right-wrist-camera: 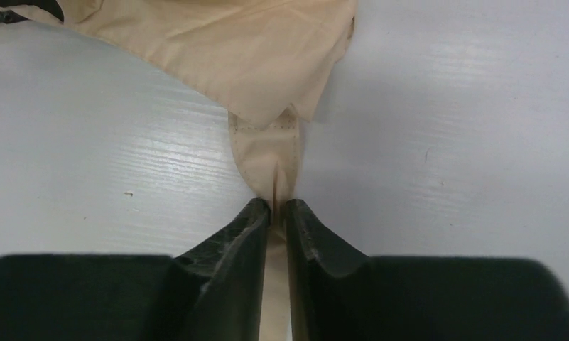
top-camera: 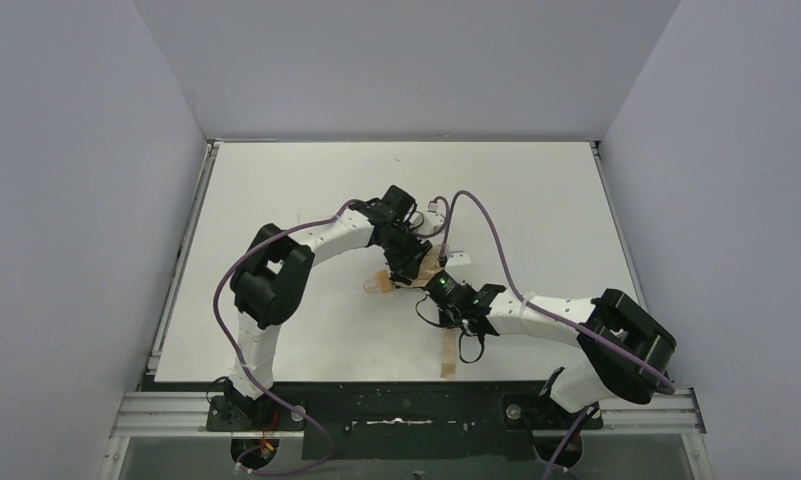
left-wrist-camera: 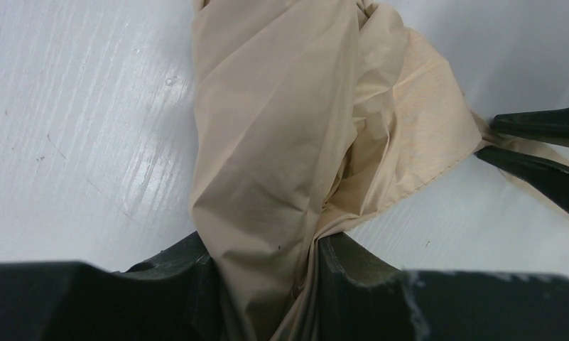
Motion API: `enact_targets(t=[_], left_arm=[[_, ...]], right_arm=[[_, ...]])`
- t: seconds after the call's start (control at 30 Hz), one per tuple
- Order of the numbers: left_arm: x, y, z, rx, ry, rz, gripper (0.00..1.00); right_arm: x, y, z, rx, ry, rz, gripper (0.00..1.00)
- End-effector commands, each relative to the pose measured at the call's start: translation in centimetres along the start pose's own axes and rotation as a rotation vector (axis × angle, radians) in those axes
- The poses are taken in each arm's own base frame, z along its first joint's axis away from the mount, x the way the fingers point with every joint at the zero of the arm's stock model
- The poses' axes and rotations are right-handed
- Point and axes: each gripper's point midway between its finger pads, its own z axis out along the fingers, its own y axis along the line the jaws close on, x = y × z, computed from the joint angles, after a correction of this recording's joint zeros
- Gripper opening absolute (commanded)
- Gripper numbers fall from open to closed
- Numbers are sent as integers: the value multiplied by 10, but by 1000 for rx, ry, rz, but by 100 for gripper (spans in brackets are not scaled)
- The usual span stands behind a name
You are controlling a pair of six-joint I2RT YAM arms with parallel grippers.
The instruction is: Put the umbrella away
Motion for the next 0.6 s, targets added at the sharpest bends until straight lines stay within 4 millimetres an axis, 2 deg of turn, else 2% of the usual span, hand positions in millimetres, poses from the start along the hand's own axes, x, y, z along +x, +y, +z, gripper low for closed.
enact_targets(t=[0.0, 0.1, 0.23, 0.33, 0.43, 0.57], left_arm=[[39, 26, 7, -99, 150, -43, 0], [36, 28, 6, -103, 137, -66, 0], [27, 39, 2, -123, 104, -147, 0], [19, 56, -4, -163, 72, -230, 0], [9, 69, -13, -182, 28, -309, 0], [-4, 76, -23, -182, -25, -353, 0]], right_arm=[[71, -35, 10, 104, 244, -39, 13], [73, -34, 11, 97, 254, -44, 0], [78, -26, 11, 62, 272, -61, 0], [82, -16, 6, 24, 278, -86, 0], [84, -3, -1, -29, 275, -109, 0], [88, 18, -9, -124, 284, -151, 0]])
